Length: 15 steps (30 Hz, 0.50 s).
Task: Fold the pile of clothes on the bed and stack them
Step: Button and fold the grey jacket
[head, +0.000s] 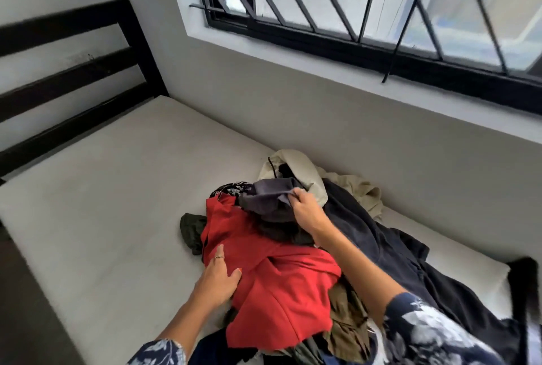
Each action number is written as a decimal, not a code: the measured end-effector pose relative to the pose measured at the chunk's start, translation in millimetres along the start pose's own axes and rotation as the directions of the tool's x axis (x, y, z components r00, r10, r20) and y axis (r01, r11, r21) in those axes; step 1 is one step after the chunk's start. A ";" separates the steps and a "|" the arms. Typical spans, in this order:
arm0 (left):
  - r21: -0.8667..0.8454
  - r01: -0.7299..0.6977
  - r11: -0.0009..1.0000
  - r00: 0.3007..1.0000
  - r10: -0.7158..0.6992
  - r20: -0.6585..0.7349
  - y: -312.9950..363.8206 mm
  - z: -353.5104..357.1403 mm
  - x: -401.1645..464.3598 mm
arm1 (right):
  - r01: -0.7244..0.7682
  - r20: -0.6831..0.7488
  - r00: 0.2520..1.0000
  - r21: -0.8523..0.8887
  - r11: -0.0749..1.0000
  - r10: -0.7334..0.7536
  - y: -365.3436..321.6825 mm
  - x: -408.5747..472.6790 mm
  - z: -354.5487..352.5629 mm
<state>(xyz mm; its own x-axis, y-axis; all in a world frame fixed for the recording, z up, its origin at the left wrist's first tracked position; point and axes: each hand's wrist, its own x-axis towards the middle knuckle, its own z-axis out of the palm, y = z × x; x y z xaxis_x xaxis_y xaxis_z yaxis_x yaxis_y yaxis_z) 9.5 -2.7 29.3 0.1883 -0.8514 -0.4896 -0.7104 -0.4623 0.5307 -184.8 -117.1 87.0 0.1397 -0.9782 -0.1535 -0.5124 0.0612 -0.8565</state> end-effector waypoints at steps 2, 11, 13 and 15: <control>-0.093 0.033 0.995 0.999 -0.033 0.006 20.8 -4.7 -11.6 | 0.060 0.048 0.997 -0.113 0.992 -0.055 -33.4 2.9 -29.0; -0.110 -0.031 0.993 0.996 0.040 0.082 114.7 -25.7 -57.0 | 0.232 -0.077 0.970 -0.012 0.973 -0.233 -189.5 -63.5 -173.7; -0.137 -0.089 0.987 0.990 0.102 0.093 127.3 -27.7 -58.6 | 0.242 -0.135 0.962 0.025 0.970 -0.237 -221.1 -81.3 -198.6; -0.166 -0.154 0.974 0.978 0.174 0.115 138.8 -29.5 -59.1 | 0.242 -0.184 0.956 0.059 0.968 -0.228 -250.4 -100.2 -218.4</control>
<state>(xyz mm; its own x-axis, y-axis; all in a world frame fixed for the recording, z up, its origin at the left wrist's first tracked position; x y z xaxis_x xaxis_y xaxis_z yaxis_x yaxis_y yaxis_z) -80.2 -23.9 152.3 -0.0170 -0.8847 -0.4659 -0.6087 -0.3605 0.7068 -255.5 -77.7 424.4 0.0941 -0.9858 0.1393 -0.4122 -0.1660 -0.8959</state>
